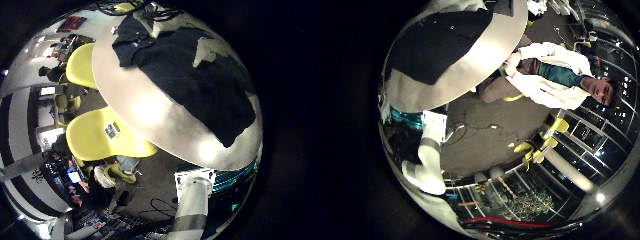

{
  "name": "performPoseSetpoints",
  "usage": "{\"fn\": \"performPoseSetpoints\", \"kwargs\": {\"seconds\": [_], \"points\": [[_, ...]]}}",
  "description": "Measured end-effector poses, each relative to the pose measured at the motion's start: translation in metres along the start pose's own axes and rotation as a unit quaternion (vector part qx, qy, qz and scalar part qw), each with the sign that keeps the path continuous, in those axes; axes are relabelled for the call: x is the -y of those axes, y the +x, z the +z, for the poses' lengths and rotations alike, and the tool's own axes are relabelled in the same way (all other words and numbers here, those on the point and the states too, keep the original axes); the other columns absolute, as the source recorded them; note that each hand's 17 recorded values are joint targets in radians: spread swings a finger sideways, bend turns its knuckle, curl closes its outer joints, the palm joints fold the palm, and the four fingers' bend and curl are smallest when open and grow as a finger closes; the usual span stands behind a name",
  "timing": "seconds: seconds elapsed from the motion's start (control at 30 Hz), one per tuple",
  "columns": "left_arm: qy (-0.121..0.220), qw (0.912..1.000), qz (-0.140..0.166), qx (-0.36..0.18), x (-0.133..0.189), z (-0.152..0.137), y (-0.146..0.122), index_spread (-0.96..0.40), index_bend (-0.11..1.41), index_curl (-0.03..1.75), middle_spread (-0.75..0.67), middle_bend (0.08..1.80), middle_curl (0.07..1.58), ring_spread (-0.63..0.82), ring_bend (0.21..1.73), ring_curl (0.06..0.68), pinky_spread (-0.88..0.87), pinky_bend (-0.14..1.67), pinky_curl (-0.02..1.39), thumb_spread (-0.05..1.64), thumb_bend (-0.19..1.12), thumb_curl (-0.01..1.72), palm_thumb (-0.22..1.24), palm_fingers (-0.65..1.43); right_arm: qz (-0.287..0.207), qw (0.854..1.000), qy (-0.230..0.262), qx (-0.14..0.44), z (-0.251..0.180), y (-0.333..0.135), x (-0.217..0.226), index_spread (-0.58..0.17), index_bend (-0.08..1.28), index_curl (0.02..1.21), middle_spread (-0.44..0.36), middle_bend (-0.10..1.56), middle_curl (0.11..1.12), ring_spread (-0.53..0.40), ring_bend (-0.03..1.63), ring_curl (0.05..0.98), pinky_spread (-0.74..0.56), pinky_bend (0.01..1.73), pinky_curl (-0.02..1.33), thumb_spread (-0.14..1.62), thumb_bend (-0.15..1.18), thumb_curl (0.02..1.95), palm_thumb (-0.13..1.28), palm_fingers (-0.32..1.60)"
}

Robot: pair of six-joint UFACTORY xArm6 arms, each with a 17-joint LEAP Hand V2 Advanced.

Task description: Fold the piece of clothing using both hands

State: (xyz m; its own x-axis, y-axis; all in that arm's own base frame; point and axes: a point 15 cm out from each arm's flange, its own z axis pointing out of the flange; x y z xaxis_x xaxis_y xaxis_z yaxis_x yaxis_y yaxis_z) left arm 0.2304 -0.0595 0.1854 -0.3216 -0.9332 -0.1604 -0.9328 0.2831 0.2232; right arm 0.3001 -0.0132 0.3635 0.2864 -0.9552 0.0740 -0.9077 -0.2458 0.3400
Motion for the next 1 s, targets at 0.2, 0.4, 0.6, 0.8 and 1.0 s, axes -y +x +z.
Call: {"fn": "performPoseSetpoints", "kwargs": {"seconds": [0.2, 0.4, 0.6, 0.8, 1.0], "points": [[0.006, 0.9993, 0.004, 0.037, 0.011, 0.013, 0.002, 0.17, 0.16, 0.28, 0.33, 0.24, 0.39, 0.4, 0.76, 0.204, 0.43, 0.4, 0.32, 0.81, -0.04, 0.3, 0.07, 0.14, -0.003, 1.0, 0.002, -0.003, -0.001, 0.002, -0.001, -0.374, 0.16, 0.29, -0.028, 0.31, 0.38, 0.067, 0.64, 0.222, 0.35, 0.55, 0.21, 1.33, -0.01, 0.33, 0.55, 0.25], [-0.012, 0.9985, 0.005, 0.053, 0.024, 0.02, 0.001, 0.14, 0.16, 0.29, 0.25, 0.31, 0.41, 0.37, 0.75, 0.195, 0.38, 0.39, 0.31, 0.81, -0.03, 0.32, 0.11, 0.24, -0.002, 1.0, 0.002, -0.005, -0.002, 0.003, -0.002, -0.373, 0.16, 0.29, -0.028, 0.3, 0.38, 0.067, 0.63, 0.222, 0.35, 0.54, 0.21, 1.33, -0.01, 0.33, 0.55, 0.26], [-0.004, 0.9985, 0.001, 0.054, 0.035, 0.02, 0.001, 0.1, 0.18, 0.31, 0.14, 0.39, 0.44, 0.29, 0.74, 0.184, 0.34, 0.35, 0.3, 0.83, -0.03, 0.32, 0.12, 0.29, 0.006, 1.0, -0.001, -0.002, 0.0, 0.008, -0.005, -0.376, 0.17, 0.29, -0.028, 0.3, 0.38, 0.067, 0.63, 0.223, 0.35, 0.54, 0.21, 1.33, -0.01, 0.33, 0.55, 0.26], [0.015, 0.9987, 0.003, 0.05, 0.047, 0.023, 0.004, -0.02, 0.18, 0.35, -0.08, 0.66, 0.57, -0.03, 0.78, 0.187, 0.08, 0.4, 0.3, 0.89, 0.0, 0.34, 0.24, 0.62, 0.013, 1.0, -0.004, 0.004, 0.002, 0.017, -0.008, -0.378, 0.17, 0.29, -0.032, 0.3, 0.38, 0.067, 0.62, 0.223, 0.36, 0.52, 0.21, 1.33, -0.01, 0.33, 0.55, 0.27], [0.01, 0.9987, -0.003, 0.051, 0.052, 0.016, 0.003, -0.16, 0.21, 0.41, -0.27, 0.78, 0.71, -0.36, 1.02, 0.284, -0.35, 0.7, 0.39, 0.99, 0.05, 0.36, 0.5, 0.93, 0.018, 1.0, -0.002, 0.008, 0.0, 0.023, -0.009, -0.378, 0.17, 0.3, -0.034, 0.31, 0.38, 0.058, 0.62, 0.222, 0.36, 0.52, 0.21, 1.33, -0.01, 0.33, 0.55, 0.28]]}}
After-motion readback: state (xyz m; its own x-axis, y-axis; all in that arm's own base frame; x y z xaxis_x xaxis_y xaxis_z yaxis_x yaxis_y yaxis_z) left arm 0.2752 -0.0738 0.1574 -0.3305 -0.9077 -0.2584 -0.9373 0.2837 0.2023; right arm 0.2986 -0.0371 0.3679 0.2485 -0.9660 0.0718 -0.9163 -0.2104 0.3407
